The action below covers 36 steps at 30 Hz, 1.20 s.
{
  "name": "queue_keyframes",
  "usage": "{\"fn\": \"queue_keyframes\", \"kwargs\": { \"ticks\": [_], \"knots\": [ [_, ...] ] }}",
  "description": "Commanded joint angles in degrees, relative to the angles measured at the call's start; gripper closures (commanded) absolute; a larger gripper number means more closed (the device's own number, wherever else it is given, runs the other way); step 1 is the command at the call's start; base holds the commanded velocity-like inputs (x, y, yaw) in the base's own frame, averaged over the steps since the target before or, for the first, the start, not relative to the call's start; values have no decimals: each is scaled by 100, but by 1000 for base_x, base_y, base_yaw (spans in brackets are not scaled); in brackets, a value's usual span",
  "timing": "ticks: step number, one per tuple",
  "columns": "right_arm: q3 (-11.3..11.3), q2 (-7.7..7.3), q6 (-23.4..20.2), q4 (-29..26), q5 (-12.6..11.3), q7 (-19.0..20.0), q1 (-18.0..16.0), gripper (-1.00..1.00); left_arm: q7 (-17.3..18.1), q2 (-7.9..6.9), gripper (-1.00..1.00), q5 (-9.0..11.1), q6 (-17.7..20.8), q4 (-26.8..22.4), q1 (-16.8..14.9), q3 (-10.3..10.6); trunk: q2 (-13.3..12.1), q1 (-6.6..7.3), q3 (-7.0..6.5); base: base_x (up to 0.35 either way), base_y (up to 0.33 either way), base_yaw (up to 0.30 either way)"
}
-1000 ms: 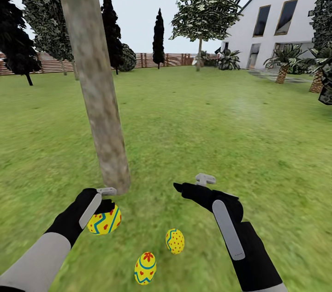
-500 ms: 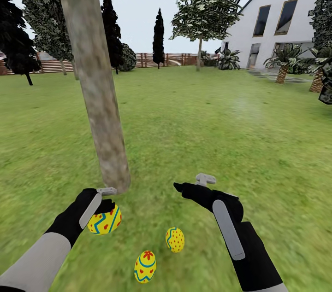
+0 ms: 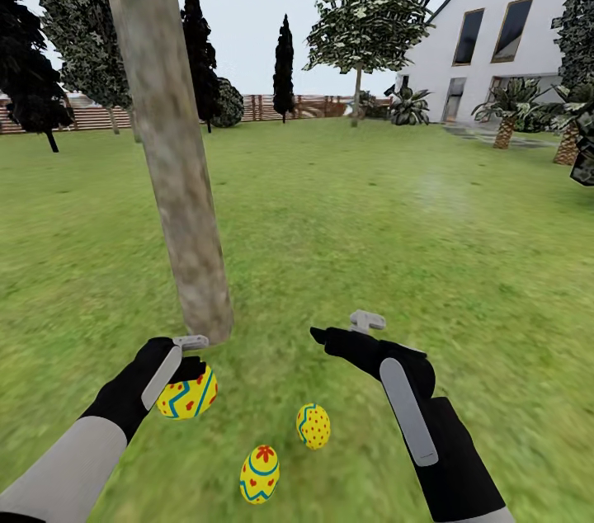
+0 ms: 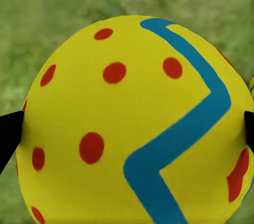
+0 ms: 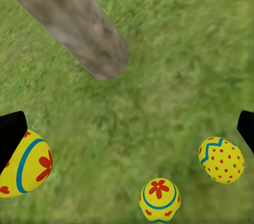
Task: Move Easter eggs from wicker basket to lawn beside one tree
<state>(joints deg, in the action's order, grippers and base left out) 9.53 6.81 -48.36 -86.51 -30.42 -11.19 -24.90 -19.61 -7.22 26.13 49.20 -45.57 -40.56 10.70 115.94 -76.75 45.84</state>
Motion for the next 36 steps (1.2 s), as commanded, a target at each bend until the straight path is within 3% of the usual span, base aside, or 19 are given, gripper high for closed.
{"fn": "queue_keyframes", "kwargs": {
  "ticks": [1,13,18,25,36],
  "knots": [
    [4,1,-15,-6,-60,-59,-5,-100,-51,-8,100,59,11,2,-4,29,44,-22,24,0,0,0],
    [13,5,-15,-6,-61,-60,-6,-100,148,-10,100,50,-16,203,-14,42,526,-285,240,0,0,0],
    [14,5,-15,-6,-64,-59,-6,-100,211,-8,100,47,-280,782,-238,38,726,-395,329,0,0,0],
    [22,5,-15,-6,-64,-59,-5,-100,500,-15,100,22,-681,1195,-344,52,1007,-549,455,0,0,0],
    [23,5,-15,-6,-61,-59,-2,-100,511,-16,100,24,-849,1295,-391,46,1448,-791,653,0,0,0]
  ]
}}
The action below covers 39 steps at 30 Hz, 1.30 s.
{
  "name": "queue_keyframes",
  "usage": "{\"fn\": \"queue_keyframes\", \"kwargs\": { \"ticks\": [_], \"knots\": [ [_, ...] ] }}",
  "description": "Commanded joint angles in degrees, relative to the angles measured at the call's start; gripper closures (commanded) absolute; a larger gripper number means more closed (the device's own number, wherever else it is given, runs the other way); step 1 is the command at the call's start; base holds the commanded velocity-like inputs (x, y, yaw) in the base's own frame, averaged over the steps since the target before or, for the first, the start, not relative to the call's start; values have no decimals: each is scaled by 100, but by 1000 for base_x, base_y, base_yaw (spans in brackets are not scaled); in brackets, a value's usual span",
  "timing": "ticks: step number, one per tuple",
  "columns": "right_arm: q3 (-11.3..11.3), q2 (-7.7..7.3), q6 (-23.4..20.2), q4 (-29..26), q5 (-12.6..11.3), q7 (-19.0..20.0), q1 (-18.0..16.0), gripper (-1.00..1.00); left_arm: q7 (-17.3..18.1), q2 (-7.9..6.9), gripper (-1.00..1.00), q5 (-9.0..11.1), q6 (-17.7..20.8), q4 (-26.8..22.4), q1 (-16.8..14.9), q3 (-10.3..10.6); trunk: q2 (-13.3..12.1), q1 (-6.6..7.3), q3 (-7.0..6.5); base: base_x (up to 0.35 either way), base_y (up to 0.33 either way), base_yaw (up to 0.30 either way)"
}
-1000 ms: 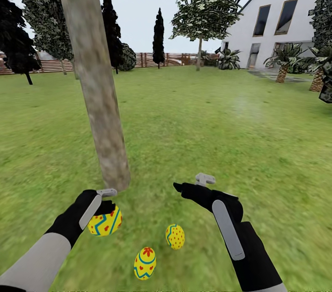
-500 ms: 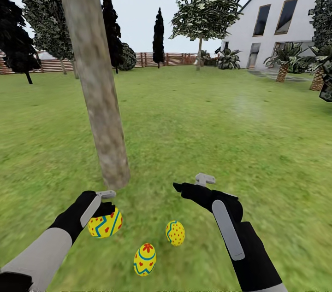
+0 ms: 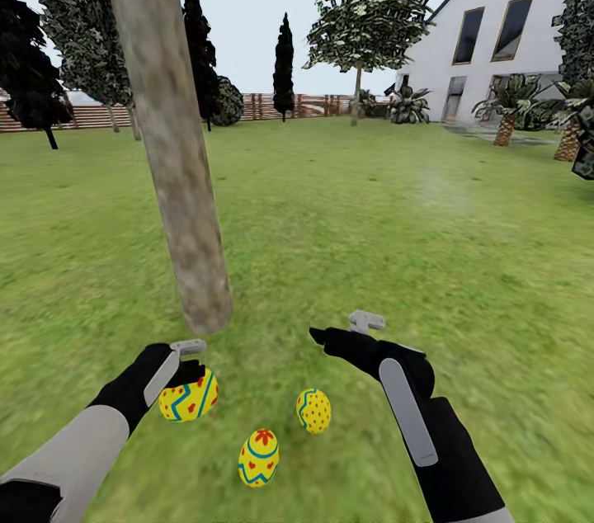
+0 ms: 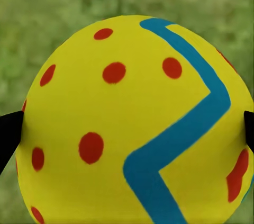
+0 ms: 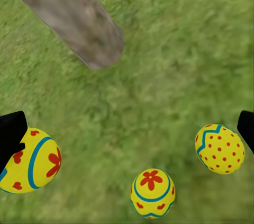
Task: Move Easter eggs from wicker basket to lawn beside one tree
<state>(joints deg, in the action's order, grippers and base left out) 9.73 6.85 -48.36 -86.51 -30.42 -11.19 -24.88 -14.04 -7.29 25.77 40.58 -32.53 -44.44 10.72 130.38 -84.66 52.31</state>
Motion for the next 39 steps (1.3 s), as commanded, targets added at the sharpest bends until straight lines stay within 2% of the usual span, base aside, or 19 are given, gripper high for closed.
{"fn": "queue_keyframes", "kwargs": {
  "ticks": [1,22,32,39],
  "knots": [
    [3,1,-15,-6,-61,-59,-4,-100,-46,-7,100,60,4,-2,-4,45,44,-22,24,0,0,0],
    [-1,0,-15,-40,-61,-55,-2,-100,-46,-9,100,44,-335,19,-4,51,886,-483,401,0,0,0],
    [3,1,-15,-33,-61,-58,1,-100,-46,-9,100,48,-357,101,-4,53,1286,-702,581,0,0,0],
    [3,1,-15,-25,-61,-58,-1,-100,-46,-9,100,51,-357,132,-4,53,1296,-720,736,0,0,0]
  ]
}}
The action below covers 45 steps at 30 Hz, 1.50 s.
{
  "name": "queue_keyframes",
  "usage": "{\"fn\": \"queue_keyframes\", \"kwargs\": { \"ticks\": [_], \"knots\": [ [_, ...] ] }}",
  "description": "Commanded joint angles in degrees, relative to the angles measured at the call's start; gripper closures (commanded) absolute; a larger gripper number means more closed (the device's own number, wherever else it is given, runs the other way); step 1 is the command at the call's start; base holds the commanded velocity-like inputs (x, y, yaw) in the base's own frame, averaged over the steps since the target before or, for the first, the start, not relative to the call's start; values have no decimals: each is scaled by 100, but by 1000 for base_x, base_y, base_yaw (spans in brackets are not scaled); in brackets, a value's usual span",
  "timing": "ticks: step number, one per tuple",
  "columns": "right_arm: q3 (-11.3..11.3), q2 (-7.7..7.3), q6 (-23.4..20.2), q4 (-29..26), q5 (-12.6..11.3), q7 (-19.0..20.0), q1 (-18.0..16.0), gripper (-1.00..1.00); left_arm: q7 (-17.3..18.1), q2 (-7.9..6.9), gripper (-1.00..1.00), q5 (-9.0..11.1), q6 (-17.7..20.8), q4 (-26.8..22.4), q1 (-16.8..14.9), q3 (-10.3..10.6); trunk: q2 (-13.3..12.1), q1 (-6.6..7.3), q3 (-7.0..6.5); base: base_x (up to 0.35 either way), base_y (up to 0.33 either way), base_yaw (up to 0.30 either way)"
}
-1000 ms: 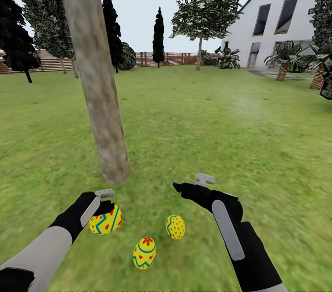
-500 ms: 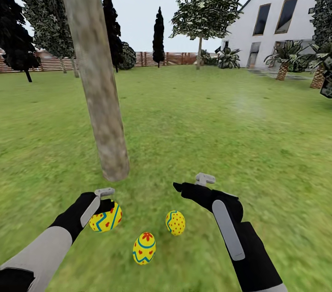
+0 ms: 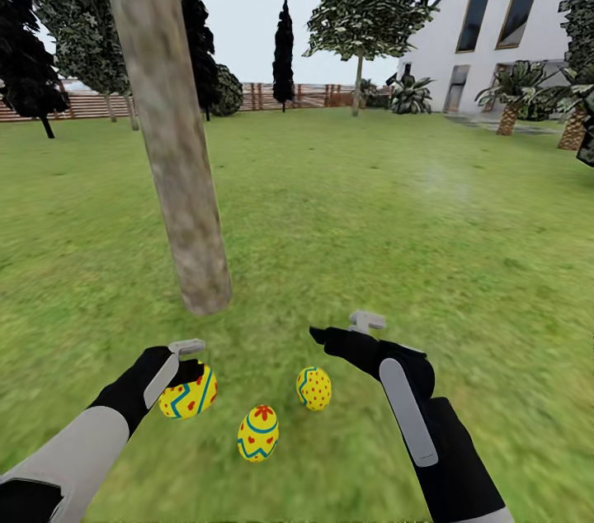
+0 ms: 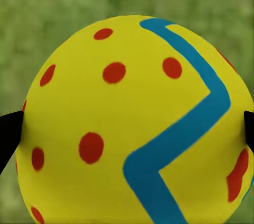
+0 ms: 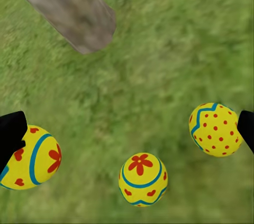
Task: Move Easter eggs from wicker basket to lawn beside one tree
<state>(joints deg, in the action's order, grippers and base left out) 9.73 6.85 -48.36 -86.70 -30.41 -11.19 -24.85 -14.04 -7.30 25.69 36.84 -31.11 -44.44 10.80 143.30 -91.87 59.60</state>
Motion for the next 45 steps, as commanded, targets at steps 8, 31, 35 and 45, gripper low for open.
{"fn": "queue_keyframes", "kwargs": {
  "ticks": [8,31,35,45],
  "knots": [
    [3,1,-15,4,-62,-59,-2,-100,-46,-8,100,59,8,-4,-3,45,14,-19,184,0,0,0],
    [3,1,-15,13,-62,-59,-2,-100,-46,-8,100,59,-197,61,-3,45,44,-78,693,0,0,0],
    [4,1,-15,13,-62,-59,-3,-100,-46,-8,100,59,-210,61,-3,45,50,-89,782,0,0,0],
    [11,1,-15,13,-62,-59,-2,-100,-46,-8,100,59,-212,61,-3,45,59,-107,937,0,0,0]
  ]
}}
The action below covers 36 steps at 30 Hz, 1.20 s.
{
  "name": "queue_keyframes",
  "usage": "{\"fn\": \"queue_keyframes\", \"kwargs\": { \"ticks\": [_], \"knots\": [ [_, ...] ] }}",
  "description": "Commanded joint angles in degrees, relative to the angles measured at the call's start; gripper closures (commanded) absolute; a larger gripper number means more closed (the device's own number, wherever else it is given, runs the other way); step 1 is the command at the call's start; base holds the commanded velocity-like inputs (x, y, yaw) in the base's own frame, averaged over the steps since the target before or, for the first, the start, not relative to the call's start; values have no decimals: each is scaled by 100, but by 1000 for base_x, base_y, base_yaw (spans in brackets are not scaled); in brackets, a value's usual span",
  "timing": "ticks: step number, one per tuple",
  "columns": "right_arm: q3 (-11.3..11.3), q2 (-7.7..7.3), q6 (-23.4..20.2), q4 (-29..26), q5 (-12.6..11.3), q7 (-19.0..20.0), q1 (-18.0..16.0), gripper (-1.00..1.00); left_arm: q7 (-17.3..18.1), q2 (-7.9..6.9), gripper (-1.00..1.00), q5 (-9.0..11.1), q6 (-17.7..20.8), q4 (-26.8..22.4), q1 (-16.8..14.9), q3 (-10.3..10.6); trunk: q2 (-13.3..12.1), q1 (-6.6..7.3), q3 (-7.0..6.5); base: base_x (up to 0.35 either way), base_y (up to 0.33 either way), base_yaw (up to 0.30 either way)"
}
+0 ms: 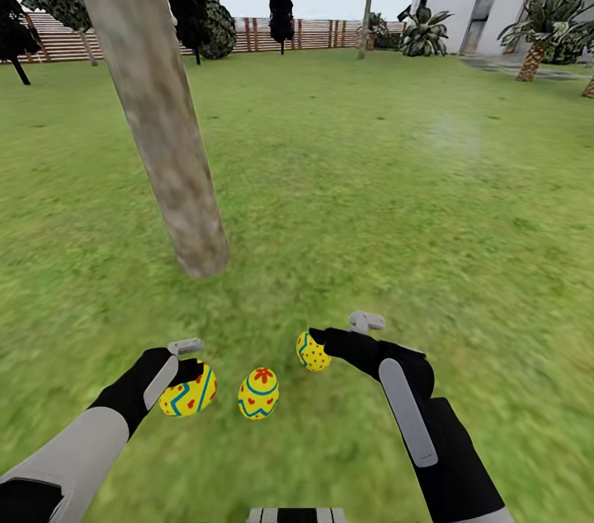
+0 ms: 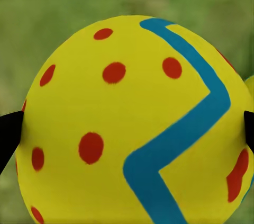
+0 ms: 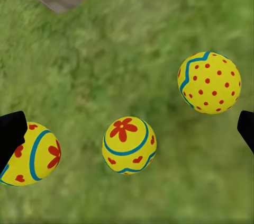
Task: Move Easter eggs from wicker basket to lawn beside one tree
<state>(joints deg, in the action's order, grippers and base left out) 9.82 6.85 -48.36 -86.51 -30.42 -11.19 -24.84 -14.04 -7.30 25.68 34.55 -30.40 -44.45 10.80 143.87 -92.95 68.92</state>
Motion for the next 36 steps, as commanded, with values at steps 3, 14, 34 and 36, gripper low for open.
{"fn": "queue_keyframes", "kwargs": {
  "ticks": [3,14,34,36],
  "knots": [
    [3,1,-15,-6,-60,-59,-3,-100,-46,-8,100,66,17,-15,-2,45,2,1,5,0,0,0],
    [2,1,-15,-6,-60,-59,-3,-100,-46,-8,100,60,17,-10,-2,45,2,1,5,224,0,0],
    [3,1,-15,-6,-60,-59,-3,-100,-39,-8,100,69,-133,-10,-2,45,11,-17,160,105,0,0],
    [3,1,-15,-6,-60,-59,-3,-100,1,-8,100,69,-148,-12,-2,45,14,-22,204,0,0,0]
  ]
}}
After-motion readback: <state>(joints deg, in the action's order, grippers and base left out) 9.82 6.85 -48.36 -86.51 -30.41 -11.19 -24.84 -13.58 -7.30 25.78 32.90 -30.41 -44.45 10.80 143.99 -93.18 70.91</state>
